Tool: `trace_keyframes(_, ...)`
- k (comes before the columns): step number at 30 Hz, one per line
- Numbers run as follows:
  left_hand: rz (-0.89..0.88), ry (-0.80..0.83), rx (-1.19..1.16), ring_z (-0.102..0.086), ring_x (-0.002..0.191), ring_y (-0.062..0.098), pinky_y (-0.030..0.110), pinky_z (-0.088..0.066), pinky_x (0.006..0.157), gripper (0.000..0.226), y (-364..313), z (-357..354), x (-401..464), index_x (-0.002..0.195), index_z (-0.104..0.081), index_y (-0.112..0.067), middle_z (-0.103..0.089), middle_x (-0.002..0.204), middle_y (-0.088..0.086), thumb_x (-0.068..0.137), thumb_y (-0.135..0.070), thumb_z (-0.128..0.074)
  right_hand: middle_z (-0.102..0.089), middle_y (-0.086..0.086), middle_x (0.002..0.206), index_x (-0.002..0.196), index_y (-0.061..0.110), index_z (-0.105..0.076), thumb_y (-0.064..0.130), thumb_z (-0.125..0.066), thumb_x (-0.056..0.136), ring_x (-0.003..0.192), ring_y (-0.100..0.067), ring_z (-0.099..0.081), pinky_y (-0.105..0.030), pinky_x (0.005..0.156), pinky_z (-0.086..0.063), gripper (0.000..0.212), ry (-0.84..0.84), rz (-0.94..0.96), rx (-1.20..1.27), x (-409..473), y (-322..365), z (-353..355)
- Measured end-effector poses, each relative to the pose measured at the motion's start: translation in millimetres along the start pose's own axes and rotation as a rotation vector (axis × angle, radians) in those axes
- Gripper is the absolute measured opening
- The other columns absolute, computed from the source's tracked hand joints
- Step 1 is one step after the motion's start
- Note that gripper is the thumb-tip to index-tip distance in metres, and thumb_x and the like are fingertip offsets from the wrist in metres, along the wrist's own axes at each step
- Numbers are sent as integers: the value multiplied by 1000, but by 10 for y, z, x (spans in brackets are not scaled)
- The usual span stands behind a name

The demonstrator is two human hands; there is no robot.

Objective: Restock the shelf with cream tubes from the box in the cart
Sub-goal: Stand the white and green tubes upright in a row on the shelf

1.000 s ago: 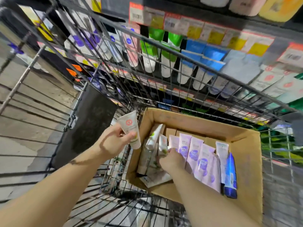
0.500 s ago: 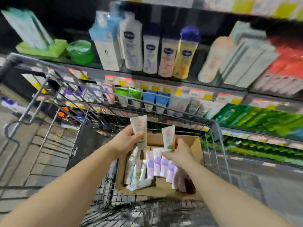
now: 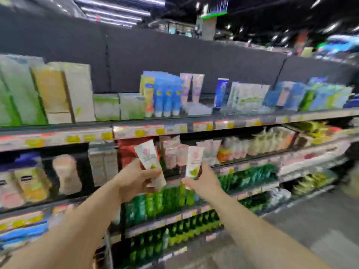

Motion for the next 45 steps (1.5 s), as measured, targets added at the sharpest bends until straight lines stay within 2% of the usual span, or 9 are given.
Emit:
trace_keyframes(2, -32, 21, 37, -67, 70, 27, 35, -56, 57, 16, -163, -674, 292, 100, -59, -8, -68, 85, 15, 87, 0, -64, -55, 9, 91, 96, 22, -47, 26, -80, 79, 91, -16, -54, -25, 74, -39, 37, -48, 6, -30, 127, -202, 685)
trace_keyframes(5, -64, 17, 65, -67, 96, 42, 56, -56, 81, 22, -396, -1435, 687, 106, -62, 0, -69, 105, 27, 84, 1, -67, -60, 8, 92, 106, 20, -49, 32, -79, 79, 90, -17, -59, -32, 78, -48, 41, -107, -10, -45, 363, -487, 1549)
trace_keyframes(7, -84, 17, 73, -67, 98, 37, 54, -55, 85, 27, -564, -1810, 903, 110, -61, 0, -69, 107, 23, 85, 2, -68, -64, 3, 101, 112, 20, -50, 30, -78, 81, 92, -20, -64, -37, 81, -56, 43, -129, -35, 55, 578, -647, 1996)
trace_keyframes(12, -204, 32, 130, -69, 93, 22, 36, -58, 73, 27, -991, -2370, 1499, 109, -60, -18, -71, 104, 7, 87, -6, -68, -60, 0, 101, 117, 16, -44, 23, -70, 88, 79, -14, -61, -16, 53, -51, 39, -122, -35, 250, 1182, -826, 2632)
trace_keyframes(17, -326, 12, 201, -68, 100, 22, 46, -57, 88, 25, -1378, -2643, 2294, 108, -61, -20, -70, 112, 3, 86, -13, -71, -66, -7, 106, 117, 14, -53, 11, -77, 81, 84, -20, -64, -30, 67, -55, 43, -146, -35, 308, 2051, -898, 3037)
trace_keyframes(22, -413, -3, 334, -67, 102, 14, 43, -55, 91, 21, -1788, -2914, 2962, 105, -64, -26, -70, 112, -8, 86, -23, -71, -68, 0, 104, 107, 25, -55, 10, -77, 80, 95, -22, -66, -43, 83, -59, 38, -224, -8, 270, 2803, -863, 3524)
trace_keyframes(27, -495, -19, 405, -67, 95, 3, 34, -54, 91, 23, -2032, -3112, 3372, 94, -63, -36, -71, 103, -16, 85, -17, -72, -70, 16, 102, 110, 28, -62, 26, -81, 76, 97, -5, -64, -26, 82, -51, 39, -323, 153, 112, 3385, -750, 3761)
trace_keyframes(39, -389, -264, 370, -68, 88, 2, 17, -51, 67, 21, -1972, -3194, 3693, 95, -63, -36, -71, 92, -20, 85, -19, -70, -64, 13, 99, 93, 34, -50, 28, -77, 81, 99, -16, -62, -41, 92, -52, 30, -61, 272, -81, 4431, -765, 3513)
trace_keyframes(45, -340, -356, 355, -67, 96, 7, 30, -54, 84, 22, -1983, -3282, 3787, 96, -63, -36, -71, 100, -16, 85, -19, -71, -57, 18, 93, 98, 30, -50, 25, -73, 86, 92, -12, -56, -33, 86, -48, 27, 57, 302, -135, 4549, -787, 3520)
Point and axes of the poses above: each hand's wrist, its own x-axis towards the middle knuckle, its own z-axis out of the back of the hand, y = z × x, the point moved 4 cm from there along x, towards the middle knuckle
